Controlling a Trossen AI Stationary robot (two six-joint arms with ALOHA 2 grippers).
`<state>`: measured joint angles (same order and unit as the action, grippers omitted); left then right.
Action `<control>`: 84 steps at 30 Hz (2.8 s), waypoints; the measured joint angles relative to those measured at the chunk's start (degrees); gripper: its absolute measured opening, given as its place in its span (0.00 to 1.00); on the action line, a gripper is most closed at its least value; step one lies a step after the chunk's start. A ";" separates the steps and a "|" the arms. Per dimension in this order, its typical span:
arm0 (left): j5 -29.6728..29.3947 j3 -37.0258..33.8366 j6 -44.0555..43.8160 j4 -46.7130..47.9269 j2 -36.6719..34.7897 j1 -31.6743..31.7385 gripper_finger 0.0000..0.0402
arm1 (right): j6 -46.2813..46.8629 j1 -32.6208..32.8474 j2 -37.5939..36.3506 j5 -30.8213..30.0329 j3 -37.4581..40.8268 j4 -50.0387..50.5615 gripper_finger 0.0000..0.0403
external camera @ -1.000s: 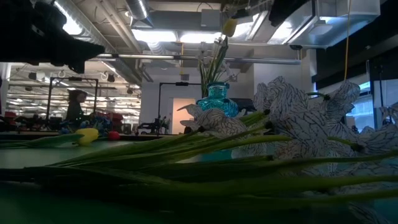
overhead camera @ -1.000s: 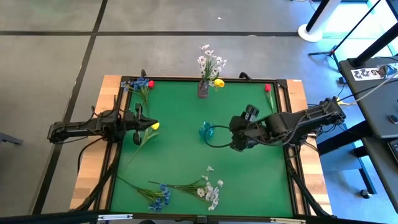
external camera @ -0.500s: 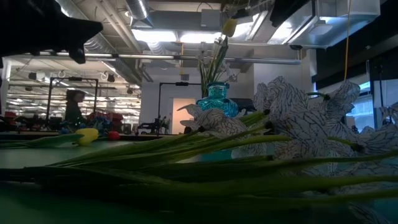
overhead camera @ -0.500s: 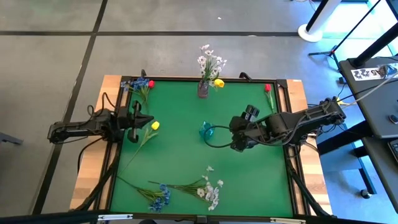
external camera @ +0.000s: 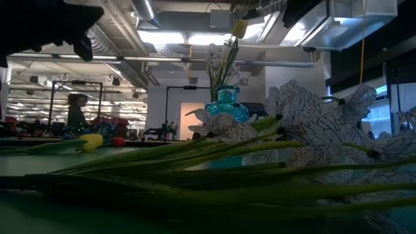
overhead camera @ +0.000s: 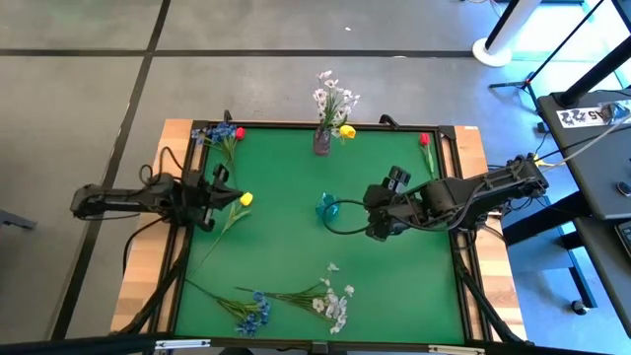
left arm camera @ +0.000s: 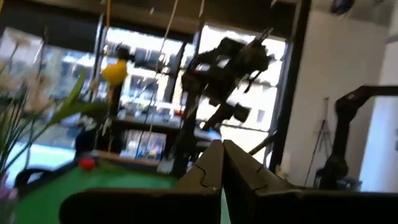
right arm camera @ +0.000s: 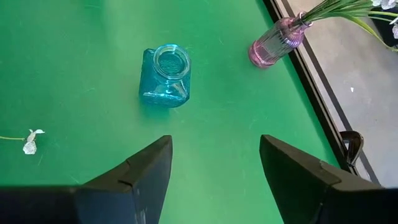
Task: Sort flowers into vase by color
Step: Put the yellow tulip into the violet vase
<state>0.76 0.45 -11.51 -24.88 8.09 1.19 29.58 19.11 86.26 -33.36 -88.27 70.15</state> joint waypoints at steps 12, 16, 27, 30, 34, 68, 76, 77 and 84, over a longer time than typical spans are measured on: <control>-7.83 4.03 3.80 -2.73 22.04 -3.90 0.00 | -0.28 0.00 0.00 0.00 0.00 0.00 0.60; -13.04 6.37 4.57 -1.08 28.52 -4.30 0.00 | -0.28 0.00 0.00 0.08 0.00 0.00 0.60; -19.69 7.26 -0.83 6.60 34.39 -4.23 0.00 | 0.15 0.00 0.00 0.94 0.00 -0.04 0.60; -21.40 7.23 -5.90 10.69 34.39 -6.48 0.00 | 0.18 0.00 0.00 0.94 0.00 -0.09 0.60; -25.28 7.24 -10.77 12.74 35.89 -11.47 0.00 | 0.20 0.00 0.00 0.89 0.00 -0.24 0.60; -27.57 33.55 -48.14 70.43 64.15 -11.39 0.34 | 0.26 0.00 0.24 2.51 1.75 -1.29 0.60; -24.42 24.91 -51.39 62.35 64.07 -5.97 0.34 | 0.60 0.00 0.24 2.54 1.75 -1.33 0.60; -24.66 24.47 -51.16 61.81 64.02 -5.22 0.34 | 0.55 0.00 0.24 2.51 1.75 -1.33 0.60; -26.88 23.82 -46.07 58.52 64.13 -5.31 0.29 | 0.16 0.00 0.24 2.45 1.77 -1.33 0.60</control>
<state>-26.12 24.27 -57.58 33.64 72.23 -4.12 29.74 19.11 86.50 -30.92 -86.50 68.82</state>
